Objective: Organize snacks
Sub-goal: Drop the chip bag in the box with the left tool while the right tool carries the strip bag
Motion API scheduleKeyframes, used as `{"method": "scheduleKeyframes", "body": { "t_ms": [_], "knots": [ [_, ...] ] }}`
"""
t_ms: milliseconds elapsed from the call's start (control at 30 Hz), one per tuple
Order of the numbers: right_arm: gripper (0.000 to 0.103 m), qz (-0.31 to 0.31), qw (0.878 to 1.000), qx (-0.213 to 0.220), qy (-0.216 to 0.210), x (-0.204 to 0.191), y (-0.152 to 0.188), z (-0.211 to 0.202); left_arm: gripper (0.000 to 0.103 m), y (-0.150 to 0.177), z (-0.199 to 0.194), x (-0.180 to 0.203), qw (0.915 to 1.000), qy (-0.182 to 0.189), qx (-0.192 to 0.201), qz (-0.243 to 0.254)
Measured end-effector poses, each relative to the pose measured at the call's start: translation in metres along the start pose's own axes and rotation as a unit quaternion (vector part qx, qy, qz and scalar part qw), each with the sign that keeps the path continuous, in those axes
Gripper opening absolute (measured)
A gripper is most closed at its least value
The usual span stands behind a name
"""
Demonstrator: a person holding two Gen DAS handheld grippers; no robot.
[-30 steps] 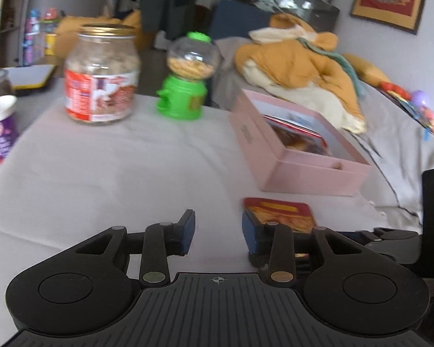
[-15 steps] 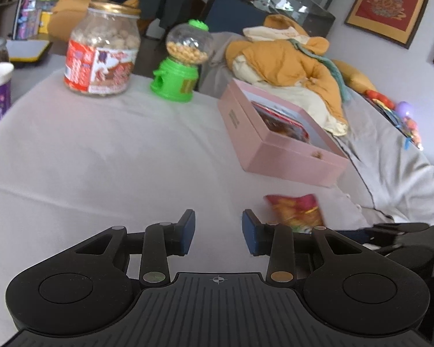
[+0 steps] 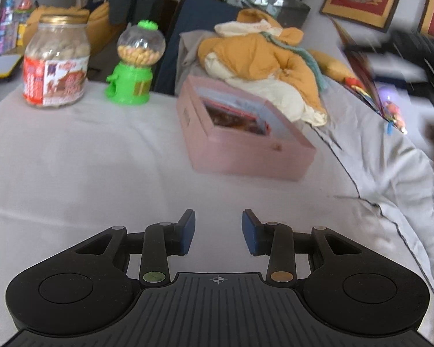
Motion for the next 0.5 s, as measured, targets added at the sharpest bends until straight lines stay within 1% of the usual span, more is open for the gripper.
{"method": "scheduleKeyframes", "body": {
  "t_ms": [33, 67, 100, 133, 167, 200, 300, 367, 400, 467, 500],
  "knots": [
    [0.088, -0.001, 1.0, 0.019, 0.005, 0.003, -0.021, 0.011, 0.04, -0.001, 0.003, -0.001, 1.0, -0.006, 0.001, 0.004],
    [0.094, -0.005, 1.0, 0.028, 0.009, 0.005, -0.037, 0.026, 0.04, -0.001, 0.006, -0.002, 0.9998, -0.017, -0.002, 0.01],
    [0.102, -0.006, 1.0, 0.025, 0.014, 0.008, -0.048, 0.043, 0.04, 0.0, 0.008, -0.005, 0.9995, -0.027, -0.006, 0.015],
    [0.102, -0.006, 1.0, 0.009, 0.023, 0.012, -0.053, 0.061, 0.04, 0.002, 0.008, -0.008, 0.9992, -0.035, -0.009, 0.02],
    [0.102, -0.005, 0.999, -0.012, 0.031, 0.015, -0.053, 0.074, 0.04, 0.004, 0.006, -0.012, 0.9988, -0.042, -0.007, 0.024],
    [0.102, -0.006, 0.999, -0.031, 0.03, 0.016, -0.046, 0.083, 0.04, 0.006, 0.006, -0.018, 0.9983, -0.051, -0.005, 0.026],
    [0.102, -0.008, 0.998, -0.054, 0.012, 0.016, -0.011, 0.086, 0.04, 0.014, 0.008, -0.028, 0.9971, -0.07, -0.008, 0.029],
    [0.102, 0.017, 0.996, -0.086, -0.013, 0.014, 0.026, 0.085, 0.04, 0.019, 0.009, -0.031, 0.9962, -0.081, -0.01, 0.031],
    [0.102, 0.036, 0.993, -0.111, -0.029, 0.012, 0.048, 0.085, 0.04, 0.023, 0.009, -0.029, 0.996, -0.081, -0.01, 0.035],
    [0.102, 0.058, 0.986, -0.149, -0.046, 0.006, 0.085, 0.087, 0.04, 0.028, 0.006, -0.022, 0.9955, -0.081, -0.008, 0.048],
    [0.102, 0.06, 0.983, -0.165, -0.047, 0.002, 0.103, 0.088, 0.04, 0.03, 0.005, -0.017, 0.9951, -0.082, -0.007, 0.055]
  ]
}}
Point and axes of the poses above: each gripper's, at about its wrist camera, not at the fingertips, and z roughly the way its jaws point, x to its right, y to its underside, the point moved 6 cm from there along z, roughly the way its jaws point, and after that the axes turned 5 degrees about -x, right-handed, at the moved point
